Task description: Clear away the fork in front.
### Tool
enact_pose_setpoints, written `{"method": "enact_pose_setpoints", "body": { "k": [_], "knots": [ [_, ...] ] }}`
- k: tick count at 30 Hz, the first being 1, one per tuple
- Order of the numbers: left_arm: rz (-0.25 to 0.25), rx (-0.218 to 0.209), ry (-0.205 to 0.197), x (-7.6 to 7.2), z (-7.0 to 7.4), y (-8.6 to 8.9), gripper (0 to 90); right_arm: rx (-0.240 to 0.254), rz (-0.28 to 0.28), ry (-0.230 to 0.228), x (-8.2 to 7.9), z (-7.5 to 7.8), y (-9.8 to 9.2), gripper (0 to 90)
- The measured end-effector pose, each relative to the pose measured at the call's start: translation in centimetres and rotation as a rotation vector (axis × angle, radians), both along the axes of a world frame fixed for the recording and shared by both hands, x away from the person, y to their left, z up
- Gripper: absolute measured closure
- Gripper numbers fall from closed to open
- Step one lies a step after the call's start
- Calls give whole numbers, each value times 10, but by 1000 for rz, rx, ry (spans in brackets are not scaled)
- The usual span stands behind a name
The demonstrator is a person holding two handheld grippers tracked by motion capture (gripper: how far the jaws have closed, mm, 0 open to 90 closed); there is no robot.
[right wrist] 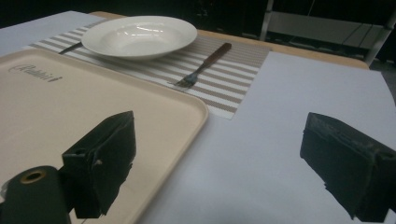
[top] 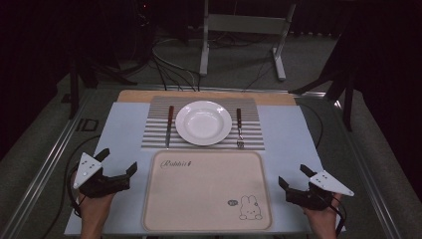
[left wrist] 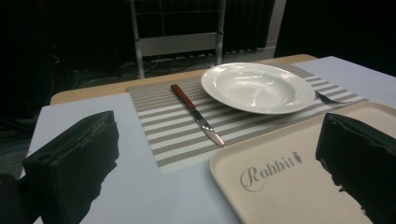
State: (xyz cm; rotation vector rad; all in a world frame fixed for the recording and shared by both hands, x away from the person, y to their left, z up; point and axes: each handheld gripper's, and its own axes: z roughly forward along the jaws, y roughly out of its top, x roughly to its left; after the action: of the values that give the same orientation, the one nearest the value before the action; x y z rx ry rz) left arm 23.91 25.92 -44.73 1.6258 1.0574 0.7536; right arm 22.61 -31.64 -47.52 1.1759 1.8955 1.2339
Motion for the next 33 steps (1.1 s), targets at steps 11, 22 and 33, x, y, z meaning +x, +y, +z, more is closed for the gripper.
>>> {"method": "enact_pose_setpoints", "body": {
  "k": [11,22,33],
  "knots": [
    [20,23,5,0,-3,0,3,3,-23,3,2,-1,-2,107],
    [15,36,8,3,-6,-4,2,4,-33,2,3,-1,0,107],
    [33,36,0,3,-6,-3,3,6,-24,-4,3,2,7,107]
  ]
}}
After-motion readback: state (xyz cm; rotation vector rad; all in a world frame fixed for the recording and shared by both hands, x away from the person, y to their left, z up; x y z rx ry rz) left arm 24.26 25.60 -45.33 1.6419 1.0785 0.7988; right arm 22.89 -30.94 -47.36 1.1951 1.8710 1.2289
